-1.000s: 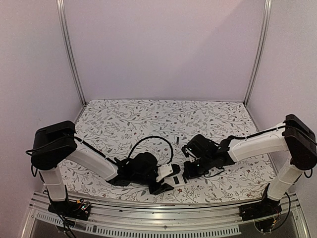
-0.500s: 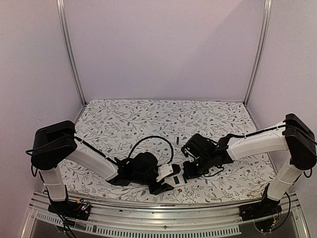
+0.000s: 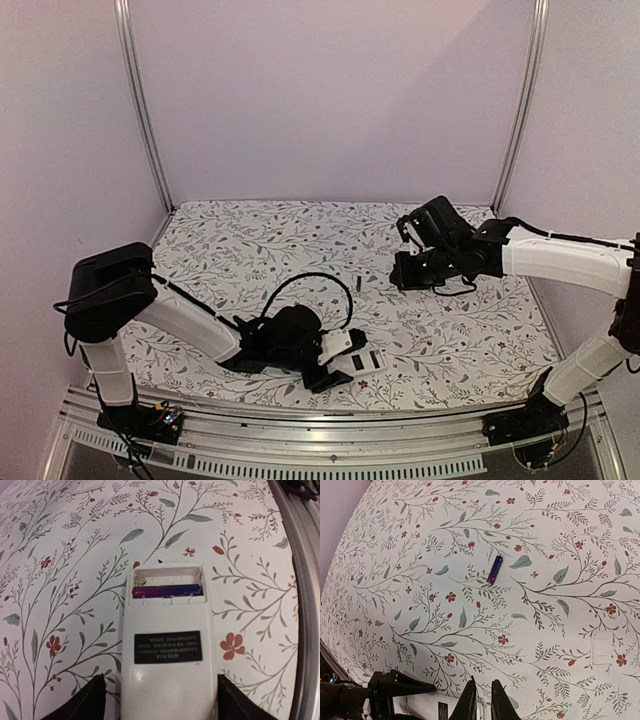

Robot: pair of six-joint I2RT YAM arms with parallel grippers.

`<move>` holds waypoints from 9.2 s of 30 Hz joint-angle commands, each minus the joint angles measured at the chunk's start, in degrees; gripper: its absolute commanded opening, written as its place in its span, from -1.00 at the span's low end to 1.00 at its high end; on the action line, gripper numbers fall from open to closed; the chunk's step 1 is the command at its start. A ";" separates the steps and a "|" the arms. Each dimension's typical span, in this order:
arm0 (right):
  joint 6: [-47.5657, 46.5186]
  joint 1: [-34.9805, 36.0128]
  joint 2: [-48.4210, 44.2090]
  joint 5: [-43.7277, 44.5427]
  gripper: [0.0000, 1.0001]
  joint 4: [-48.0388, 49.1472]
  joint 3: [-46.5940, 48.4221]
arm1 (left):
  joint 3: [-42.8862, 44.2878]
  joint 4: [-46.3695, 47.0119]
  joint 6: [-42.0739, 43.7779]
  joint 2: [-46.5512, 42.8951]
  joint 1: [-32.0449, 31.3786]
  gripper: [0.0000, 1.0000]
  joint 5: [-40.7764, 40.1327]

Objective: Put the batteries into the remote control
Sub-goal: Press the battery in the battery compartment, then pick up the battery at the center of the board, then pass from the right arm to the left, then pass from the left arm to the right

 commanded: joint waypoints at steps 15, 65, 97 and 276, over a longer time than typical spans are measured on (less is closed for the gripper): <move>-10.60 -2.86 28.73 5.20 -0.29 -0.03 24.75 | -5.75 -12.90 -2.85 -16.24 2.86 0.90 -2.73; -7.47 -3.48 47.17 2.78 -1.00 -11.42 36.31 | -8.84 -10.71 -12.95 -26.07 10.40 0.97 -9.28; -27.73 14.19 -10.59 -20.16 -1.00 43.51 5.61 | 2.97 -12.56 -9.59 -43.88 -0.60 0.55 -10.75; -31.26 7.59 -31.05 -14.85 -0.11 18.29 -5.21 | 12.03 -4.52 5.47 -39.02 -2.10 -1.00 -10.61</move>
